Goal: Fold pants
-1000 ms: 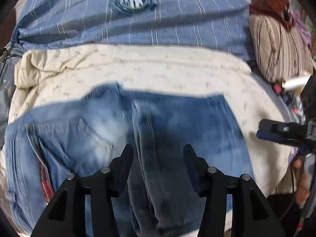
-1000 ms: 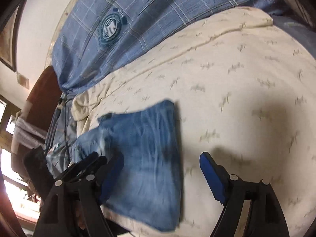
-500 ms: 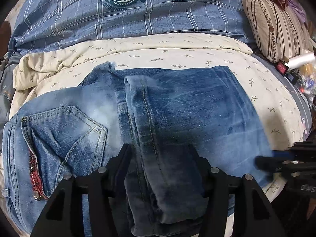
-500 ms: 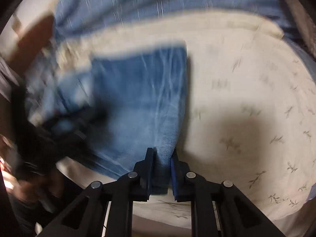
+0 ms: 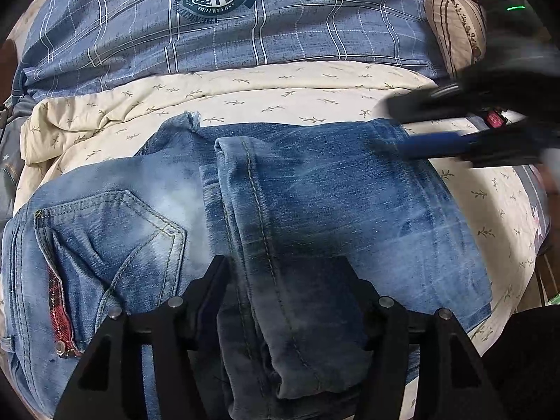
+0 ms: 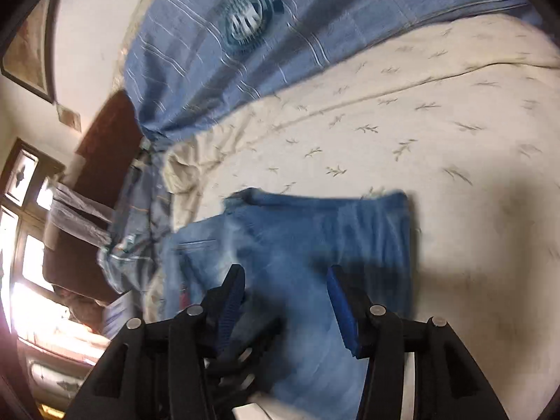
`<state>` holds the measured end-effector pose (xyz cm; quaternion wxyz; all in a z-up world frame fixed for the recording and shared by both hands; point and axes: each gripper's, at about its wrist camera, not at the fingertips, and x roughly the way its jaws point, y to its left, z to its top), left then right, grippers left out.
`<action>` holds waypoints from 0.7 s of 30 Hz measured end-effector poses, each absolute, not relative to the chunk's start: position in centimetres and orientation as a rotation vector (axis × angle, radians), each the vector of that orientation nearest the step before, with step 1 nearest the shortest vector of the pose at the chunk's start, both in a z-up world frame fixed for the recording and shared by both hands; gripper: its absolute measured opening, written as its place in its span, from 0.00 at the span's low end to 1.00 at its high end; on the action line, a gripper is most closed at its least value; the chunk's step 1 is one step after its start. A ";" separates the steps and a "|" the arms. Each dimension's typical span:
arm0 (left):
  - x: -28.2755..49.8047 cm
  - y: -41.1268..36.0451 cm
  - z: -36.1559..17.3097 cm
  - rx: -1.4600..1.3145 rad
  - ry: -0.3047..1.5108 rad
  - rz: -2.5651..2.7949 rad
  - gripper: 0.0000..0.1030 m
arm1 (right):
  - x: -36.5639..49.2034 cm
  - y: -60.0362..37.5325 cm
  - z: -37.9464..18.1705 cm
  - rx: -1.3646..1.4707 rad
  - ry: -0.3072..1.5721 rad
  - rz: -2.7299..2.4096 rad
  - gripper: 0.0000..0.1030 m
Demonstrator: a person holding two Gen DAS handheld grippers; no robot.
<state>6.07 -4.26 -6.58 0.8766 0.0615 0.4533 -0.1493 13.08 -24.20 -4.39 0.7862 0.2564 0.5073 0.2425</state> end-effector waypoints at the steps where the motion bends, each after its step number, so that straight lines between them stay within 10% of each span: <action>1: 6.1 -4.3 -6.6 0.128 0.945 -0.312 0.61 | 14.2 -24.5 -6.0 0.560 1.133 0.464 0.49; 3: 6.1 -4.1 -6.6 0.124 0.944 -0.316 0.61 | 15.0 -25.4 -7.3 0.629 1.138 0.435 0.38; 16: 6.1 -4.2 -6.7 0.121 0.944 -0.320 0.63 | 14.0 -26.3 -6.3 0.480 1.133 0.329 0.51; 18: 6.0 -4.1 -6.7 0.122 0.942 -0.323 0.63 | 13.7 -25.6 -6.2 0.382 1.110 0.300 0.27; 21: 6.0 -4.1 -6.8 0.120 0.941 -0.327 0.63 | 13.4 -25.5 -5.2 0.333 1.092 0.236 0.23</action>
